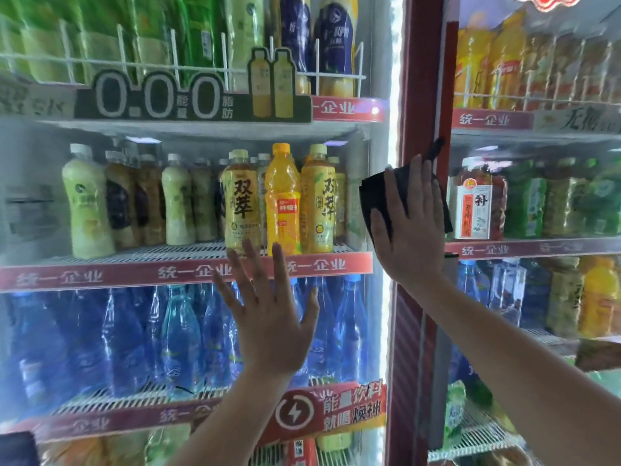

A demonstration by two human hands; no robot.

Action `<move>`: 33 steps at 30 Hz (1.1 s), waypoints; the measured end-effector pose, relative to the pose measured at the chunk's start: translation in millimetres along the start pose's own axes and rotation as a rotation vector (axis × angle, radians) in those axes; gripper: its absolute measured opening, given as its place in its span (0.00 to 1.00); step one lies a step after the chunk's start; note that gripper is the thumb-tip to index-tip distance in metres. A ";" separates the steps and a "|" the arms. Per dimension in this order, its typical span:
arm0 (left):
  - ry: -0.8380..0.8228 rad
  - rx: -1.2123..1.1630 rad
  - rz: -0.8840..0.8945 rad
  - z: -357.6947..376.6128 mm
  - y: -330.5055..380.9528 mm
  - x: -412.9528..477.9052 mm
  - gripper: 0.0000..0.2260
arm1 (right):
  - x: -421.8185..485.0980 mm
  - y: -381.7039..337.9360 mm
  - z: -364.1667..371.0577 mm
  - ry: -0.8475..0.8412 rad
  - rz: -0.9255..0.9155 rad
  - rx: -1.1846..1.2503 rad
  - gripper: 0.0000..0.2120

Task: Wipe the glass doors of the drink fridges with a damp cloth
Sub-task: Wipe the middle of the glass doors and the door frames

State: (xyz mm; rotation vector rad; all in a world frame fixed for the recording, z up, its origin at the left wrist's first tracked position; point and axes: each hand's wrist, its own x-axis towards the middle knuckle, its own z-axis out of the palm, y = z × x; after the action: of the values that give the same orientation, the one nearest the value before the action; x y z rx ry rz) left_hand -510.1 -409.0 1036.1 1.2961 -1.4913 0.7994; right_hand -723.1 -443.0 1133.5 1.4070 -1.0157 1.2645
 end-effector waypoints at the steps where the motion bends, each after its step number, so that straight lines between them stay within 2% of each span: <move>1: 0.000 -0.011 0.006 1.3 -0.4 -2.5 0.35 | -7.2 -0.7 -0.5 -0.008 0.000 -0.003 0.26; 11: 0.007 -0.083 0.124 5.1 -19.9 -28.7 0.30 | -132.1 -20.4 -5.2 -0.159 0.002 0.043 0.27; 15: -0.019 -0.155 0.142 1.7 -29.3 -46.5 0.29 | -180.2 -23.1 -3.4 -0.236 -0.108 0.028 0.26; 21: 0.015 -0.221 0.232 -8.0 -43.2 -64.1 0.27 | -161.6 -6.9 -8.5 -0.321 -0.377 0.012 0.27; 24: 0.048 -0.300 0.305 -10.8 -58.8 -61.2 0.26 | -125.2 -10.4 -7.7 -0.302 -0.422 0.020 0.25; 26: 0.047 -0.303 0.295 -13.0 -70.8 -58.5 0.26 | -97.4 -21.8 -6.0 -0.274 -0.414 0.021 0.25; 28: 0.022 -0.241 0.213 -16.1 -83.0 -56.7 0.27 | -73.7 -38.5 -4.1 -0.256 -0.373 0.029 0.25; 33: -0.138 0.052 0.004 -27.1 -113.7 -53.4 0.38 | -67.8 -85.1 6.8 -0.141 -0.062 0.072 0.25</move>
State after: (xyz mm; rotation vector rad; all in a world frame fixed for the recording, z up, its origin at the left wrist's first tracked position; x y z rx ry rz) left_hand -395.1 -391.1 981.6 1.4125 -1.5911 0.7685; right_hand -646.9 -433.7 1055.9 1.5893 -1.0208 1.1801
